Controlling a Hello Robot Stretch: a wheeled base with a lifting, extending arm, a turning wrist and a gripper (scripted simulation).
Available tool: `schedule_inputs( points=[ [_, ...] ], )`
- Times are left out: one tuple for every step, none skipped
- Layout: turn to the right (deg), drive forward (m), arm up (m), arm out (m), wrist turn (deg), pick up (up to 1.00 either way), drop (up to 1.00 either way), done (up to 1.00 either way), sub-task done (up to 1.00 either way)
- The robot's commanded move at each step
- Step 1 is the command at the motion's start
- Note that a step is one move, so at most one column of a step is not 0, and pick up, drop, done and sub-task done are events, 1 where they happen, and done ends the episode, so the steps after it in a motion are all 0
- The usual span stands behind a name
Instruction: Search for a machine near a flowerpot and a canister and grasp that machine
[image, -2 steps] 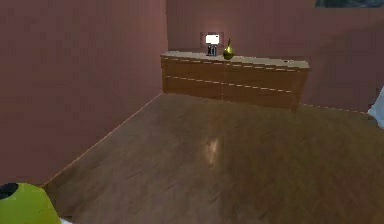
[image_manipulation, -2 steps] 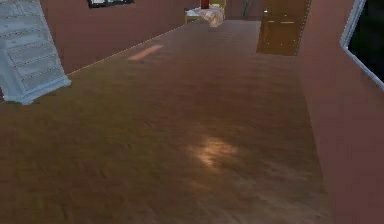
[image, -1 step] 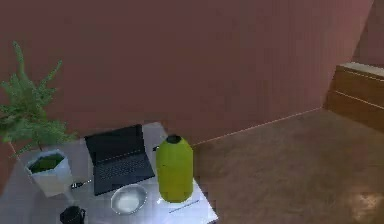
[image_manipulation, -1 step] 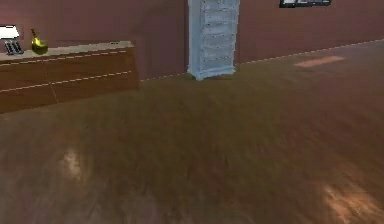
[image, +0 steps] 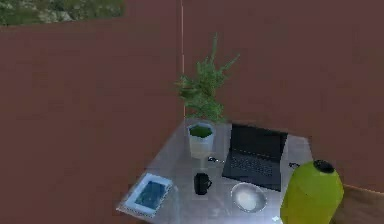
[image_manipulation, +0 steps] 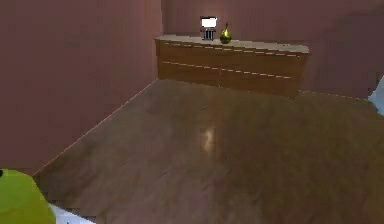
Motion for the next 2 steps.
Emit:
schedule_inputs(
  points=[
    [-45.0, 0.00, 0.00, 0.00, 0.0, 0.00, 0.00, 0.00, 0.00],
    [-21.0, 0.00, 0.00, 0.00, 0.0, 0.00, 0.00, 0.00, 0.00]
  ],
)
